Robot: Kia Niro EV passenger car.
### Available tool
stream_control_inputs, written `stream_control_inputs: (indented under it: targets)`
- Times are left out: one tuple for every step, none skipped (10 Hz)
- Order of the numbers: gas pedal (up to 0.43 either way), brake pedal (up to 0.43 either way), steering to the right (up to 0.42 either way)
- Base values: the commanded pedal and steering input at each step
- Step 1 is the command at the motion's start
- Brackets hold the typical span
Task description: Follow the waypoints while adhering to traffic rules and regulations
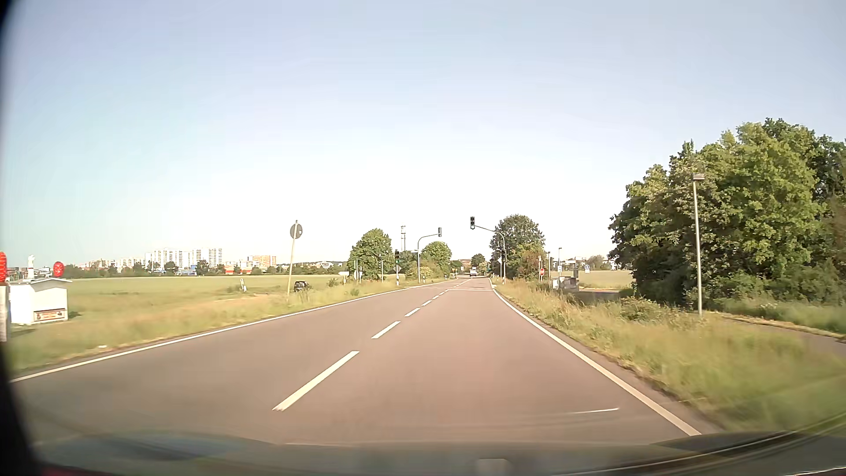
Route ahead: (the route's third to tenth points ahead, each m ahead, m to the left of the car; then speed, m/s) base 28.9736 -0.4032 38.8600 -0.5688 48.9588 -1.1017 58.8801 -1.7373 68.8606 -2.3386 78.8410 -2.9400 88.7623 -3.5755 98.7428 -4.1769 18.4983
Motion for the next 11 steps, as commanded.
stream_control_inputs:
  targets:
    - [0.177, 0.030, 0.011]
    - [0.177, 0.030, 0.011]
    - [0.177, 0.030, 0.011]
    - [0.177, 0.030, 0.011]
    - [0.177, 0.030, 0.011]
    - [0.177, 0.030, 0.011]
    - [0.177, 0.030, 0.011]
    - [0.177, 0.030, 0.011]
    - [0.177, 0.030, 0.011]
    - [0.177, 0.030, 0.011]
    - [0.177, 0.030, 0.011]
